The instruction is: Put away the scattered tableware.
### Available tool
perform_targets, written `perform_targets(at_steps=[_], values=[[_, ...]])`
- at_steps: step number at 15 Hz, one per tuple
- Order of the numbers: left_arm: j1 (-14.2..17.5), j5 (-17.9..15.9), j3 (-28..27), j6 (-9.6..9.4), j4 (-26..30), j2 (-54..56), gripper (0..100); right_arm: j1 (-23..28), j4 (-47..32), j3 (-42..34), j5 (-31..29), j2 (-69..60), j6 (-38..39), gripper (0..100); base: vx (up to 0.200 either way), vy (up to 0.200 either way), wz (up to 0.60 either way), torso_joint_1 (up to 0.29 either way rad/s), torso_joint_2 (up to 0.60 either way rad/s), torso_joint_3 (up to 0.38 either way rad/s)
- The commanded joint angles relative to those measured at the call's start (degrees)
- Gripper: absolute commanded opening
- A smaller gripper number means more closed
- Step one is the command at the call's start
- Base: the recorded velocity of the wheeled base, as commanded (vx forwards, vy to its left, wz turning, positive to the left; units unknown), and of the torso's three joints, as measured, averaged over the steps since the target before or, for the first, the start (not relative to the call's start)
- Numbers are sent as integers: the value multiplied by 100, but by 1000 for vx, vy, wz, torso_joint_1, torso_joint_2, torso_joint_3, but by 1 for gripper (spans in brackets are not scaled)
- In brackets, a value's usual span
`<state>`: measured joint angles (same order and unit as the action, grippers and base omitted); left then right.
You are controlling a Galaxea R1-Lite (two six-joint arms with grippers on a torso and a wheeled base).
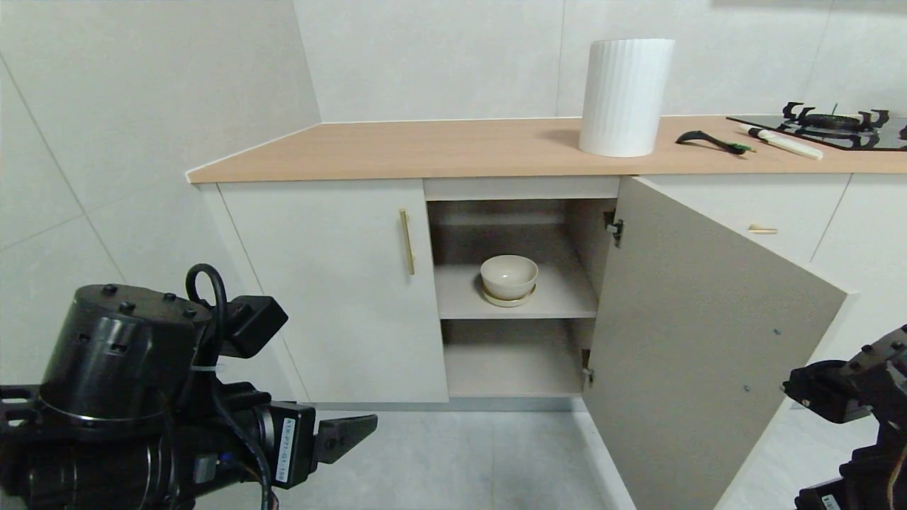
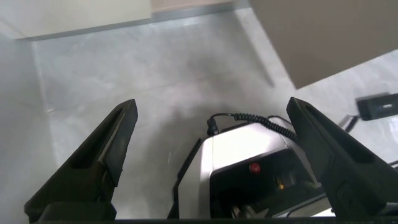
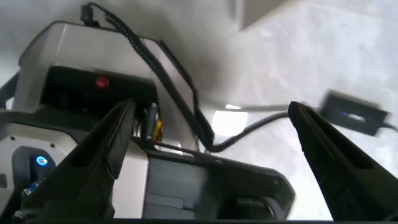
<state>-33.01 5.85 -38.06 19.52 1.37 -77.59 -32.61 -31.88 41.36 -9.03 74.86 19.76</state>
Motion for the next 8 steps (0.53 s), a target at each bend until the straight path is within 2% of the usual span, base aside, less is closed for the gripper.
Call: perform_targets(at_steps=[1, 3, 5, 8], values=[[5, 4, 9, -1, 4, -1, 100, 9, -205, 118, -63, -174, -34, 100, 0, 0, 0, 0, 0, 0], [-3, 4, 9, -1, 4, 7, 100, 114, -688, 320, -336, -279, -69, 100, 0, 0, 0, 0, 0, 0], [5, 4, 0, -1, 4, 16, 100, 862, -758, 478, -775, -235, -130, 100, 0, 0, 0, 0, 0, 0], [-3, -5, 0, -1, 4, 16, 100, 1987, -706, 715, -819, -112, -500, 100, 0, 0, 0, 0, 0, 0]])
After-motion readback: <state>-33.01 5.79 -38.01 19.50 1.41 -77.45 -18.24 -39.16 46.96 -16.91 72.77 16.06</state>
